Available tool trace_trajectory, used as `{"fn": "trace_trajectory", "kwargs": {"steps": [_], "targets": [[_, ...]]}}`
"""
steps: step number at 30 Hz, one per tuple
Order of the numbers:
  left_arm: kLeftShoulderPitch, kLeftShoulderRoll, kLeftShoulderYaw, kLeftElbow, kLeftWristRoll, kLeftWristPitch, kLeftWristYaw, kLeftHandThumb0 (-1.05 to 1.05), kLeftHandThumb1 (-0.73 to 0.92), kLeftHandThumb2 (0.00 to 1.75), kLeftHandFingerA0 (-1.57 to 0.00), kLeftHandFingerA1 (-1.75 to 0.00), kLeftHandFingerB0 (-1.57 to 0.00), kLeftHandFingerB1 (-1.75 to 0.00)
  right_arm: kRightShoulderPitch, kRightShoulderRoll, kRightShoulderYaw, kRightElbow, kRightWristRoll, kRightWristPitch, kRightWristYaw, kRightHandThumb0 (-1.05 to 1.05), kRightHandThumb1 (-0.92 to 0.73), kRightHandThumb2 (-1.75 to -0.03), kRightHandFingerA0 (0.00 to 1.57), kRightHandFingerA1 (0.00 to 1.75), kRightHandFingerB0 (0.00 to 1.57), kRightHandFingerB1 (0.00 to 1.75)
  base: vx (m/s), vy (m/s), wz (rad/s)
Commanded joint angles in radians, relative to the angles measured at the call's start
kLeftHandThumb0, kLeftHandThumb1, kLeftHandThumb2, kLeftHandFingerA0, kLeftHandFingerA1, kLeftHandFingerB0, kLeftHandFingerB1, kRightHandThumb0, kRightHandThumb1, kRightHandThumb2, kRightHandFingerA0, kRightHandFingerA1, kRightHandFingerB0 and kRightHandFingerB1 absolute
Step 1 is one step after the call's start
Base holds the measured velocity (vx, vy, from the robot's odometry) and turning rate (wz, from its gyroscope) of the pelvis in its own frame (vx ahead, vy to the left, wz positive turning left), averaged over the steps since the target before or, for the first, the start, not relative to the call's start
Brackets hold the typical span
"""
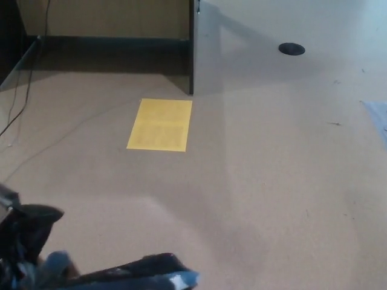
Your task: A person is holding a plastic bag and the robot extends its left hand to grab the bag by hooking its thumb into the holes at the top and brings its hand down by its side. Then it extends its arm again to hand the plastic bag back to the person.
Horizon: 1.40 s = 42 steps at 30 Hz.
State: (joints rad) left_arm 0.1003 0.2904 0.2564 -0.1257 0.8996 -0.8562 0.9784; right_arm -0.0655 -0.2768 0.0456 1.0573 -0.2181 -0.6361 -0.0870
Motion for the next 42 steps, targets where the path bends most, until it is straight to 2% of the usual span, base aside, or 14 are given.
{"fn": "trace_trajectory", "kwargs": {"steps": [1,5,6,8,12,14,19,20,22,23,27,28,33,42], "targets": [[-0.153,0.015,-0.032,-0.083,-0.022,0.056,-0.081,-0.25,0.76,0.74,-0.95,-1.63,-0.89,-1.07,0.01,-0.022,0.001,0.0,-0.01,0.01,-0.013,-0.49,-0.74,-0.62,0.84,0.53,0.83,0.49,0.0,0.0,0.0],[-0.34,0.023,-0.08,-0.09,-0.035,0.081,-0.136,-0.2,0.76,0.76,-0.94,-1.59,-0.88,-1.1,0.006,-0.024,0.001,-0.007,-0.015,0.011,-0.016,-0.48,-0.74,-0.62,0.84,0.53,0.84,0.49,0.0,0.0,0.0],[-0.414,0.023,-0.126,-0.077,-0.138,0.082,-0.211,-0.35,0.78,0.69,-0.87,-1.63,-0.9,-0.99,0.004,-0.024,0.0,-0.012,-0.014,0.018,-0.013,-0.48,-0.74,-0.62,0.85,0.53,0.85,0.49,0.0,0.0,0.0],[-0.505,0.025,-0.171,-0.068,-0.218,0.097,-0.286,-0.37,0.79,0.63,-0.88,-1.62,-0.9,-1.0,-0.001,-0.023,-0.005,-0.016,-0.006,0.031,-0.003,-0.48,-0.74,-0.62,0.85,0.54,0.84,0.48,0.0,0.0,0.0],[-0.724,0.025,-0.189,-0.025,0.005,0.164,-0.261,-0.28,0.62,0.77,-1.0,-1.65,-0.83,-1.0,0.0,-0.029,-0.002,-0.017,-0.011,0.018,0.0,-0.45,-0.73,-0.62,0.85,0.54,0.83,0.5,0.0,0.0,0.0],[-0.803,0.01,-0.217,0.026,0.07,0.181,-0.221,-0.29,0.59,0.74,-1.01,-1.61,-0.9,-0.85,0.001,-0.029,0.0,-0.017,-0.015,0.018,-0.004,-0.46,-0.73,-0.62,0.83,0.53,0.82,0.49,0.0,0.0,0.0],[-0.964,-0.058,-0.307,0.107,0.186,0.282,-0.193,-0.25,0.57,0.59,-0.94,-1.72,-0.87,-0.87,-0.008,-0.024,-0.002,-0.016,-0.01,0.026,0.001,-0.47,-0.73,-0.62,0.84,0.53,0.83,0.49,0.0,0.0,0.0],[-1.028,-0.093,-0.354,0.177,0.149,0.266,-0.232,-0.28,0.38,0.83,-1.26,-1.39,-0.8,-0.84,-0.015,-0.024,-0.002,-0.005,-0.01,0.026,0.002,-0.45,-0.73,-0.62,0.84,0.52,0.83,0.49,0.0,0.0,0.0],[-1.082,-0.116,-0.384,0.233,0.186,0.297,-0.196,-0.3,0.41,0.85,-1.26,-1.39,-0.78,-0.92,-0.02,-0.028,-0.003,-0.002,-0.011,0.026,0.0,-0.45,-0.72,-0.62,0.85,0.52,0.84,0.49,0.0,0.0,0.0],[-1.129,-0.133,-0.411,0.283,0.21,0.314,-0.173,-0.32,0.56,0.6,-0.94,-1.68,-0.8,-0.9,-0.02,-0.029,-0.004,-0.005,-0.009,0.026,0.003,-0.45,-0.73,-0.62,0.85,0.52,0.85,0.49,0.0,0.0,0.0],[-1.253,-0.175,-0.499,0.419,0.28,0.38,-0.134,-0.33,0.64,0.65,-0.96,-1.67,-0.79,-1.03,-0.027,-0.033,-0.003,-0.018,-0.009,0.038,0.012,-0.46,-0.73,-0.62,0.83,0.53,0.84,0.49,0.0,0.0,0.0],[-1.296,-0.207,-0.53,0.474,0.283,0.398,-0.154,-0.39,0.56,0.67,-1.07,-1.59,-0.82,-0.77,-0.028,-0.034,-0.002,-0.019,-0.009,0.037,0.012,-0.45,-0.73,-0.62,0.83,0.53,0.84,0.49,0.0,0.0,0.0],[-1.434,-0.285,-0.611,0.683,0.252,0.422,-0.148,-0.4,0.5,0.58,-1.17,-1.49,-0.94,-0.54,-0.036,-0.039,0.003,-0.015,-0.017,0.031,0.015,-0.45,-0.73,-0.62,0.84,0.54,0.84,0.5,0.0,0.0,0.0],[-1.546,-0.357,-0.738,0.922,0.253,0.5,-0.091,-0.42,0.52,0.59,-1.11,-1.55,-0.94,-0.53,-0.042,-0.045,0.01,-0.018,-0.017,0.028,0.02,-0.43,-0.73,-0.62,0.86,0.56,0.85,0.5,0.0,0.0,0.0]]}}
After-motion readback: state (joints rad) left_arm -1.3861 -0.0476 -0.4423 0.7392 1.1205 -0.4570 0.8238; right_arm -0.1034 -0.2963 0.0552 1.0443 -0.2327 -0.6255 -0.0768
